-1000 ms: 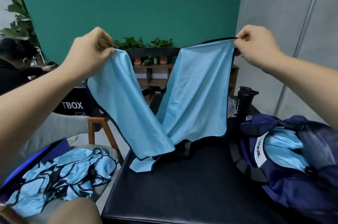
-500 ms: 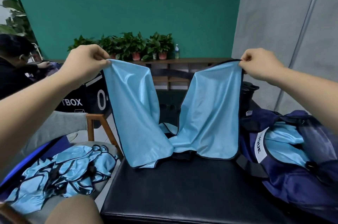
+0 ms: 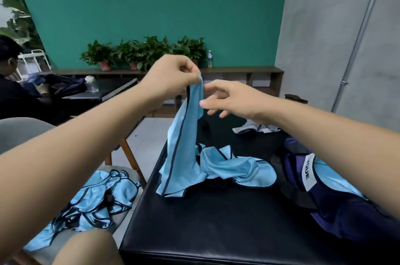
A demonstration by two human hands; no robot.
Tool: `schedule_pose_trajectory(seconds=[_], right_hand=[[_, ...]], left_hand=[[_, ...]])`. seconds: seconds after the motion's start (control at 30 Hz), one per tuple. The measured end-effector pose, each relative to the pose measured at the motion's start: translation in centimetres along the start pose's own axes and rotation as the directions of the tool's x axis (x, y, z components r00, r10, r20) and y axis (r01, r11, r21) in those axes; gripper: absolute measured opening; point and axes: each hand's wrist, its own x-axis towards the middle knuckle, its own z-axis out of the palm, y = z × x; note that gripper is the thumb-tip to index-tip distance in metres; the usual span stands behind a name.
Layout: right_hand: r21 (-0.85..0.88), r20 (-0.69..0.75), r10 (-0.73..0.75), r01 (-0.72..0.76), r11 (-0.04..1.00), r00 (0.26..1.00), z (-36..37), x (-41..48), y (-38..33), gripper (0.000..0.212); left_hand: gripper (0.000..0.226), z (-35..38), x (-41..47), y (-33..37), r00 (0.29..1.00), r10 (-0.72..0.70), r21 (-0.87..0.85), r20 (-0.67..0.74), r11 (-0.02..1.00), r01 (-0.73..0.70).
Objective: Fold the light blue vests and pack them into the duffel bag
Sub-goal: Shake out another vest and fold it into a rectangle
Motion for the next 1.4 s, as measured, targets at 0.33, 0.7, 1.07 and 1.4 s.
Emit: schedule_pose_trajectory(seconds=[0.33, 0.7, 1.07, 1.4], right_hand=[[-0.115, 0.236, 0.064, -0.037, 0.993, 0.97, 2.3, -5.9, 5.2, 0.009], [-0.412, 0.379, 0.345, -0.178, 0.894, 0.859, 3.9, -12.9, 13.3, 0.018], [-0.513, 0.395, 0.359, -0.122, 0.85, 0.846, 5.4, -13.7, 13.8, 0.03], [-0.368, -0.02, 0.233, -0.224, 0.902, 0.972, 4.4, -8.2, 12.4, 0.011]], left_hand=[[0.013, 3.2, -2.2, -4.4, 0.952, -0.122, -0.188, 0.28, 0.966, 0.179], [0.013, 8.8, -3.8, -19.6, 0.881, -0.424, 0.219, 0.212, 0.899, 0.379], [0.034, 15.3, -4.3, -22.7, 0.85, -0.453, 0.423, 0.27, 0.849, 0.317], [0.014, 12.7, -1.6, -16.8, 0.957, -0.231, 0.3, 0.177, 0.939, 0.171]])
